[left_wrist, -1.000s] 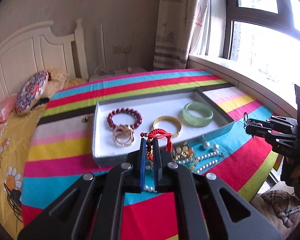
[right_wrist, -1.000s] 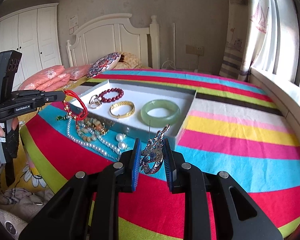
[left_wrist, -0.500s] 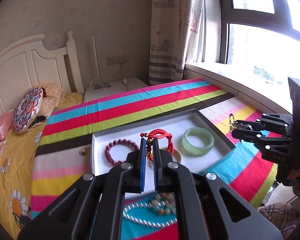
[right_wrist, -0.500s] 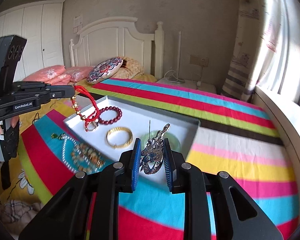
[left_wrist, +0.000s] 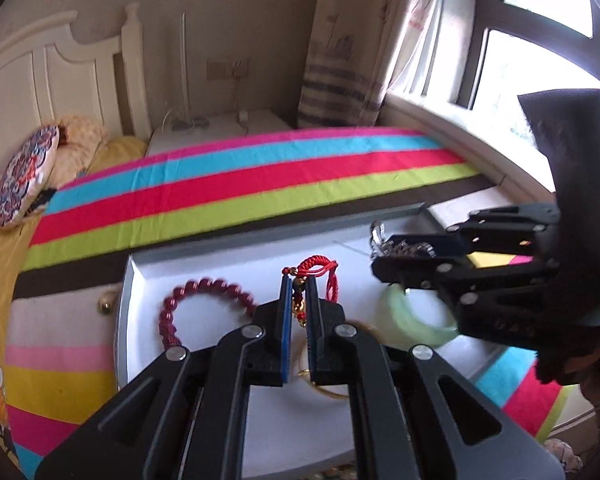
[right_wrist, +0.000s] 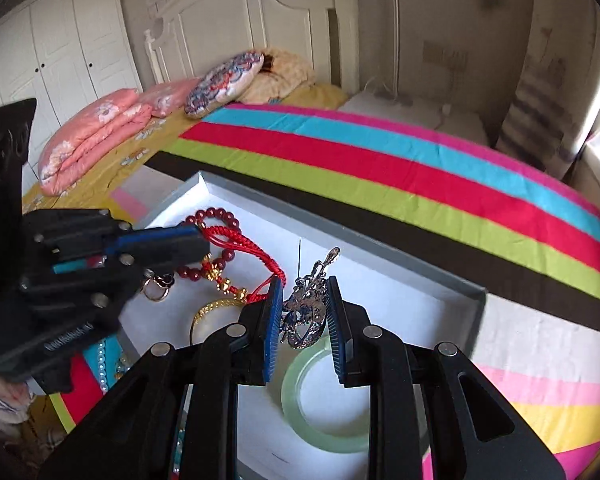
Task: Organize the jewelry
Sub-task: 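Release the red string bracelet and silver pendant into the tray with both tools, then move the left tool toward the gold ring while the right approaches the agate bead bracelet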
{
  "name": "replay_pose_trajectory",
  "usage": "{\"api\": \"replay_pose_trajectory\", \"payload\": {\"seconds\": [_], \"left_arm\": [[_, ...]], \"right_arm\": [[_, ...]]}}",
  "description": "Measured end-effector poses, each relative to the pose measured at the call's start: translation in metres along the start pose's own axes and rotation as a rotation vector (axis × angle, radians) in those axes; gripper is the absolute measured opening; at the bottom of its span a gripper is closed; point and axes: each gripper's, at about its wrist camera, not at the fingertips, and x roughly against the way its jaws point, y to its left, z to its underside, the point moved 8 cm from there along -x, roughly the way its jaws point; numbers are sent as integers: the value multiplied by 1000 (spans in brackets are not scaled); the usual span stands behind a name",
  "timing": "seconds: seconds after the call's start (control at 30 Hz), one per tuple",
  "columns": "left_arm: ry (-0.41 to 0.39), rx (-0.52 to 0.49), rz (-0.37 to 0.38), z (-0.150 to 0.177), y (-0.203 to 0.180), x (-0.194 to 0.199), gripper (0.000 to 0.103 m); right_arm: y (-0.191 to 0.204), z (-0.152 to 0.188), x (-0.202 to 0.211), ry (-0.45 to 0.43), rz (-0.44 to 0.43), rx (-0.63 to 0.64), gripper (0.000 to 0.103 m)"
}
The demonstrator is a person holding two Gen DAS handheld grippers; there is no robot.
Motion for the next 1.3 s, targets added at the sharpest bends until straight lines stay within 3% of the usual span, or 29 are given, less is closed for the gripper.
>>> {"api": "replay_pose_trajectory", "payload": {"seconds": [0.17, 0.27, 0.33, 0.37, 0.47, 0.53, 0.63, 0.73, 0.9, 1.1, 1.3], "left_arm": [[53, 42, -11, 11, 18, -21, 10], [45, 56, -33, 16, 23, -18, 40], [11, 75, -38, 17, 26, -7, 64], [-2, 80, -50, 17, 28, -2, 66], [-22, 88, -80, 24, 34, 16, 71], [-49, 71, -136, 30, 41, 32, 86], [-102, 27, -255, 41, 50, 60, 99], [-150, 34, -331, 57, 59, 87, 100], [-221, 108, -389, 86, 76, 115, 101], [-276, 194, -376, 89, 102, 144, 100], [-271, 196, -397, 113, 116, 166, 100]], "right_arm": [[-8, -2, -19, 37, 15, -34, 26], [-12, -3, -21, 33, 34, -41, 32], [-13, -1, -18, 20, 34, -54, 49], [-14, -1, -15, 5, 35, -58, 55], [-12, 2, -5, -26, 33, -70, 55], [-8, 2, 6, -53, 43, -53, 55], [-3, 3, 28, -100, 46, -48, 55], [8, 13, 50, -165, 49, -42, 61], [46, 57, 64, -212, -9, -51, 57], [88, 90, 49, -108, -52, 65, 40], [98, 89, 31, -42, -57, 87, 36]]}}
